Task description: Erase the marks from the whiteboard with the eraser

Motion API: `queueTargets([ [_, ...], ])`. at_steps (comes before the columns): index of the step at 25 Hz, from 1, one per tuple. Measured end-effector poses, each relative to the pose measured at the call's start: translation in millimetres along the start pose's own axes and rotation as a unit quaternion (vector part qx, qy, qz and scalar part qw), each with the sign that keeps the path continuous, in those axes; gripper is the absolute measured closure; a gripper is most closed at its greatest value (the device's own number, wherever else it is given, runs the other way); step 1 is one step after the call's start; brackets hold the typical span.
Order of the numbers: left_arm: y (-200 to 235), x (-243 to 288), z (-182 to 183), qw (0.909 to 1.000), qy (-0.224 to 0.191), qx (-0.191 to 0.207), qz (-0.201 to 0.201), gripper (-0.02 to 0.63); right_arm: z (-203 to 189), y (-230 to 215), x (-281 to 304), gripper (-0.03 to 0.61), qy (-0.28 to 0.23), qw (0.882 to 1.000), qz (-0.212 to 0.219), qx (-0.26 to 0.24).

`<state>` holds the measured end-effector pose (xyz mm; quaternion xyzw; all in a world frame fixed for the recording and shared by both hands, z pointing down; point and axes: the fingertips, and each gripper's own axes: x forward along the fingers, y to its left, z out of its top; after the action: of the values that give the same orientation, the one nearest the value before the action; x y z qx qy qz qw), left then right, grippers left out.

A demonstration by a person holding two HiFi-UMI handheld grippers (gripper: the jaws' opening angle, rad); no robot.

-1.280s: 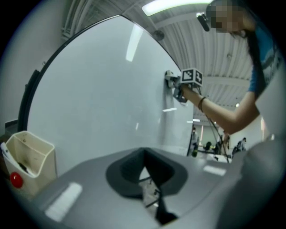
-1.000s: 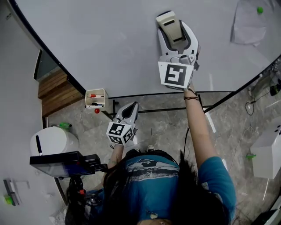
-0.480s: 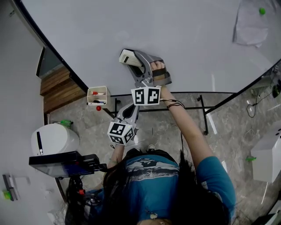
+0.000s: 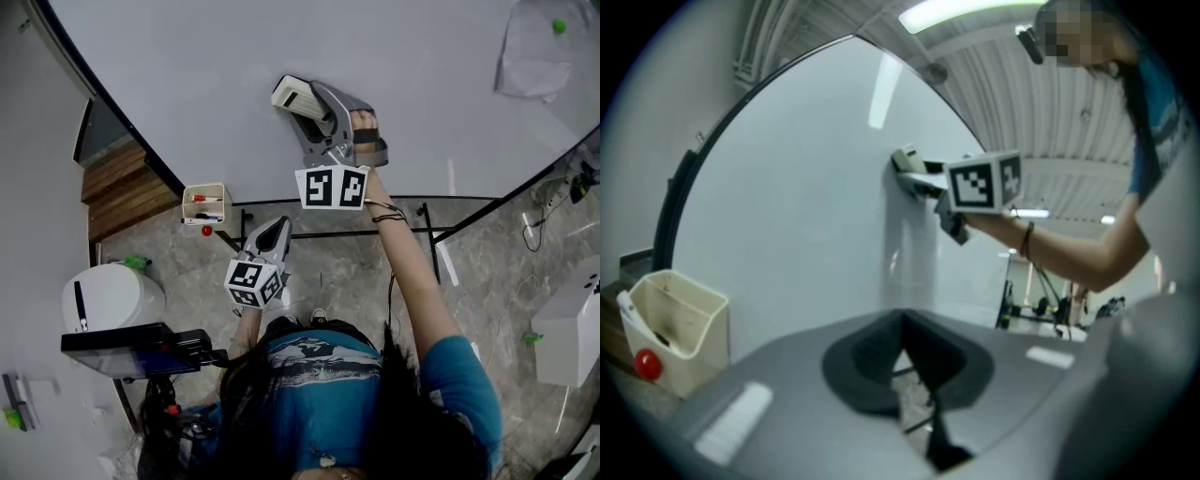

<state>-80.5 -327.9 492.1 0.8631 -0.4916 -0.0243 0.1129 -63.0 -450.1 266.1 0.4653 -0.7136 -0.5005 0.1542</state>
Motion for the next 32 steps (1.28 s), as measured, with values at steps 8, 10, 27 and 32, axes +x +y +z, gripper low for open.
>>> queueTargets([
  [8,-20,7,1,0.9994,0.005,0.006,-0.032,0.611,-12,-129,-16,0.314,0.007,0.997,-0.066,0.049],
  [10,-23,8,1,0.9993,0.005,0.008,-0.037,0.611,-19,-157,-22,0.314,0.009,0.995,-0.079,0.067],
  [27,-17,4,-3,0.9995,0.006,0.002,-0.031,0.611,-71,-267,-52,0.314,0.0,0.959,-0.185,0.215],
  [32,-15,4,-3,0.9996,0.005,0.001,-0.028,0.611,-74,-261,-52,0.314,0.002,0.946,-0.207,0.248],
])
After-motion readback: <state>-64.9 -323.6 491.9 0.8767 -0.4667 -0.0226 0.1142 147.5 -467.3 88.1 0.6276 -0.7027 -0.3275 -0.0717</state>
